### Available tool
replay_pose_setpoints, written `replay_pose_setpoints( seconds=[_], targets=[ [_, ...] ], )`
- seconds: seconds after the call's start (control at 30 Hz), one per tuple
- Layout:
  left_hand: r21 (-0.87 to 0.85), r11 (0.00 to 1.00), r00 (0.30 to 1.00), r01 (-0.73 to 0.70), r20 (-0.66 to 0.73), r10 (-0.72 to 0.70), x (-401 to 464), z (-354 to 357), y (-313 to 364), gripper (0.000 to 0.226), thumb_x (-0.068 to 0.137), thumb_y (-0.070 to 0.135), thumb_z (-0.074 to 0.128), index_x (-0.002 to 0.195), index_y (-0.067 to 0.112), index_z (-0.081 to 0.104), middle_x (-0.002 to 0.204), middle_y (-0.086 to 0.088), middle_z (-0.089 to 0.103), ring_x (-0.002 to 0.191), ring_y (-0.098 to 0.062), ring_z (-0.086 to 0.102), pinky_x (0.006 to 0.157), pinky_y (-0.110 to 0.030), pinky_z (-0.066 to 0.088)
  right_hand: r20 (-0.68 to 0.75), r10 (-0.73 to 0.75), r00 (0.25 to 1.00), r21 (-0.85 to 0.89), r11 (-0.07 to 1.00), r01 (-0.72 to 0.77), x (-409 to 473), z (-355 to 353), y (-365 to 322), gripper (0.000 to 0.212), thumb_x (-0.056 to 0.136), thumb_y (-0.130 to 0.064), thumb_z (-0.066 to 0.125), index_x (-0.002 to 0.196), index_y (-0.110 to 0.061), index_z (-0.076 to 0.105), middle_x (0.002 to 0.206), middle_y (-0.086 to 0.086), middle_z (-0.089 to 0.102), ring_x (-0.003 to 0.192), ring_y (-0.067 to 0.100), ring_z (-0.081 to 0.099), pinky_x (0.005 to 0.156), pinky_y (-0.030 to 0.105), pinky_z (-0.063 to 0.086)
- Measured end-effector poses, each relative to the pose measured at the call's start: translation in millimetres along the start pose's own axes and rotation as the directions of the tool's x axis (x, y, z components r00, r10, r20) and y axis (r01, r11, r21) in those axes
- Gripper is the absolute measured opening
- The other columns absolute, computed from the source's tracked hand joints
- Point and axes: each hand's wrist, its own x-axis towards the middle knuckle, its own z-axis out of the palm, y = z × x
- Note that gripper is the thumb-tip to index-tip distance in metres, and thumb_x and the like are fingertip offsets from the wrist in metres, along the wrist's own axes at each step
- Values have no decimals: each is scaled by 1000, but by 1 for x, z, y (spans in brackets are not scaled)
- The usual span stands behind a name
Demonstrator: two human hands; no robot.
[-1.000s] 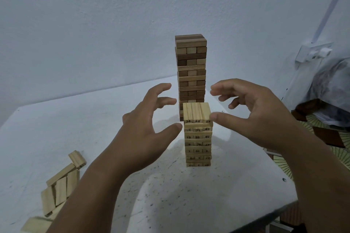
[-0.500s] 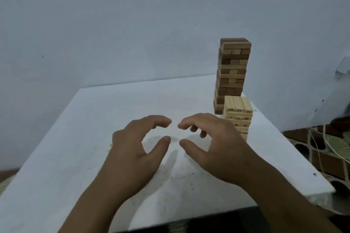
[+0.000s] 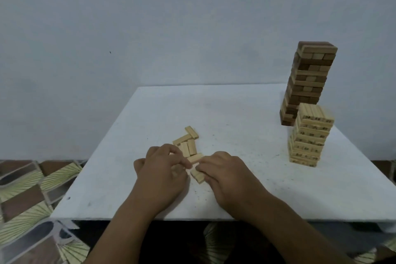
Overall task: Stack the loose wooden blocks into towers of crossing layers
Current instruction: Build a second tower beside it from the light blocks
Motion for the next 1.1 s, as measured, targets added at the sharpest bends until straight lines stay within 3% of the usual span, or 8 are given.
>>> replay_pose_setpoints(
  seconds=[0.13,0.33,0.47,0.53,0.67,0.77,0.93,1.1],
  targets=[
    [5,1000,1000,-4,14,4,-2,-4,-2,20,82,25,63,79,43,72,107,27,50,111,2,35,87,-32,22,-10,45,999,-42,998,-45,-4,-2,5,29,90,-33,52,111,-26,70,111,-10,66,100,15,55,84,31,41],
    [-80,997,999,-14,49,18,-1,-8,1,30,77,11,63,70,39,72,87,22,66,95,-2,56,95,-43,44,-25,134,991,-48,990,-135,-21,-17,21,33,87,-43,53,108,-25,72,102,-12,66,93,13,53,79,29,41],
    [-136,990,995,-43,82,55,-6,0,15,32,83,9,64,78,38,75,86,18,70,89,1,60,80,-16,47,-65,206,976,-29,978,-208,-36,-28,33,32,85,-44,56,105,-25,73,98,-12,67,90,12,53,77,33,45],
    [-153,984,989,-87,102,103,-9,7,27,31,85,11,62,81,38,76,88,15,70,89,-2,62,79,-12,44,-77,238,968,-30,970,-241,-43,-32,38,33,85,-45,57,104,-24,73,96,-12,67,89,11,53,77,31,44],
    [-163,963,966,-213,115,233,-8,21,52,25,87,15,62,85,35,78,82,11,72,83,-8,63,88,-28,46,-105,304,947,-13,952,-307,-60,-44,48,31,85,-43,61,101,-20,73,95,-11,65,89,8,51,76,18,38],
    [-227,947,956,-228,134,263,-5,32,67,28,88,13,60,82,34,78,84,11,72,78,-8,65,75,-31,52,-92,341,935,-2,939,-343,-72,-50,53,24,88,-39,65,101,-21,72,97,-12,62,91,5,48,76,8,32],
    [-275,894,907,-354,131,400,-5,45,96,25,86,7,68,76,27,79,88,10,75,86,-9,66,83,-29,51,-125,360,925,2,932,-362,-87,-59,62,20,88,-35,66,95,-18,74,102,-12,62,94,5,51,78,6,33],
    [-315,863,893,-395,90,441,-2,59,104,18,81,13,76,76,30,76,86,17,73,88,0,63,81,-15,46,-130,390,911,100,920,-380,-97,-72,67,18,78,-31,79,86,-15,78,93,-8,66,87,8,57,80,31,50]
  ],
)
